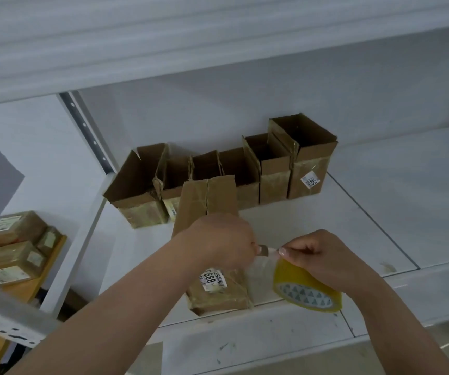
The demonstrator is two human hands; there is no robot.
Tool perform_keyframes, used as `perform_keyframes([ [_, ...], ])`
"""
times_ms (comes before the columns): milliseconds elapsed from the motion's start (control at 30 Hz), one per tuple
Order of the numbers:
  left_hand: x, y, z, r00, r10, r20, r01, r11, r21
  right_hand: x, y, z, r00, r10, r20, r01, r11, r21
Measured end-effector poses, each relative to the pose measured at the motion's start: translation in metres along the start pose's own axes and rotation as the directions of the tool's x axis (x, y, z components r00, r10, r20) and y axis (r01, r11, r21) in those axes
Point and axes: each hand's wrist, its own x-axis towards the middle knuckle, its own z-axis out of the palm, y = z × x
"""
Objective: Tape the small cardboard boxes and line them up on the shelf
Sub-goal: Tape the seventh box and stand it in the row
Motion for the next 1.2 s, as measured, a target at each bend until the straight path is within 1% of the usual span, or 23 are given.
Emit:
perform_keyframes([
  [100,0.006,0.012,0.004,0.997,-0.070,-0.031,0.075,0.984,0.160,-0.006,-0.005,0.004,1.000,-0.018,-0.024,0.017,0.998,-0.056],
  [167,0.007,0.018,0.010,0.992,-0.093,-0.083,0.111,0.961,0.252,-0.008,-0.005,0.008,1.000,-0.018,-0.015,0.017,0.999,-0.027],
  [200,0.006,0.018,0.011,0.991,-0.087,-0.106,0.111,0.960,0.256,-0.008,-0.004,0.009,1.000,-0.013,-0.009,0.013,1.000,0.001],
  [233,0.004,0.015,0.011,0.990,-0.074,-0.119,0.098,0.972,0.215,-0.008,-0.002,0.009,1.000,-0.003,-0.009,0.003,1.000,0.028],
  [267,0.001,0.011,0.010,0.991,-0.065,-0.118,0.081,0.988,0.133,-0.007,0.000,0.009,1.000,0.011,-0.011,-0.010,0.999,0.050],
  [300,-0.002,0.005,0.008,0.991,-0.062,-0.121,0.062,0.998,0.001,-0.007,0.002,0.009,1.000,0.026,-0.013,-0.025,0.998,0.062],
  [333,-0.006,-0.002,0.007,0.987,-0.077,-0.143,0.051,0.984,-0.173,-0.007,0.003,0.010,0.999,0.038,-0.016,-0.037,0.997,0.064],
  [367,-0.009,-0.009,0.007,0.975,-0.109,-0.191,0.042,0.945,-0.324,-0.007,0.004,0.011,0.999,0.048,-0.019,-0.046,0.997,0.064],
  [400,-0.010,-0.013,0.008,0.957,-0.153,-0.246,0.044,0.916,-0.398,-0.007,0.006,0.012,0.998,0.056,-0.019,-0.055,0.996,0.071],
  [467,-0.007,-0.014,0.018,0.923,-0.222,-0.315,0.109,0.934,-0.339,-0.005,0.008,0.015,0.997,0.074,-0.002,-0.073,0.992,0.100],
  [567,-0.001,-0.005,0.026,0.890,-0.263,-0.372,0.189,0.956,-0.223,-0.005,0.013,0.019,0.992,0.121,0.030,-0.124,0.983,0.138],
  [700,0.000,0.003,0.026,0.888,-0.294,-0.354,0.256,0.955,-0.149,-0.006,0.025,0.017,0.981,0.195,0.021,-0.196,0.976,0.092],
  [767,0.002,0.011,0.026,0.882,-0.309,-0.355,0.315,0.948,-0.042,-0.006,0.026,0.014,0.976,0.218,0.006,-0.217,0.968,0.128],
  [833,0.004,0.016,0.027,0.876,-0.318,-0.363,0.353,0.935,0.031,-0.006,0.025,0.012,0.978,0.207,-0.003,-0.203,0.965,0.168],
  [900,0.005,0.015,0.026,0.886,-0.308,-0.346,0.334,0.943,0.015,-0.005,0.022,0.010,0.982,0.187,-0.011,-0.182,0.967,0.181],
  [933,0.005,0.011,0.024,0.896,-0.304,-0.324,0.305,0.951,-0.049,-0.004,0.021,0.009,0.984,0.179,-0.019,-0.172,0.968,0.181],
  [1000,0.004,0.000,0.018,0.906,-0.311,-0.286,0.238,0.935,-0.264,-0.003,0.020,0.007,0.985,0.168,-0.041,-0.157,0.970,0.185],
  [1033,0.005,-0.006,0.014,0.889,-0.337,-0.308,0.219,0.906,-0.361,-0.003,0.019,0.006,0.985,0.163,-0.053,-0.150,0.970,0.191],
  [1067,0.006,-0.012,0.010,0.849,-0.377,-0.370,0.208,0.882,-0.422,-0.002,0.018,0.005,0.985,0.157,-0.064,-0.142,0.970,0.200],
  [1100,0.008,-0.015,0.008,0.785,-0.420,-0.456,0.210,0.872,-0.441,-0.001,0.016,0.004,0.985,0.153,-0.073,-0.135,0.969,0.209],
  [1133,0.011,-0.018,0.007,0.719,-0.456,-0.525,0.248,0.874,-0.419,0.000,0.015,0.003,0.985,0.150,-0.081,-0.129,0.968,0.217],
  [1167,0.014,-0.018,0.007,0.682,-0.481,-0.551,0.329,0.875,-0.356,0.001,0.014,0.002,0.985,0.144,-0.090,-0.121,0.967,0.225],
  [1200,0.018,-0.017,0.008,0.680,-0.503,-0.533,0.426,0.863,-0.272,0.002,0.013,0.002,0.985,0.138,-0.100,-0.111,0.966,0.235],
])
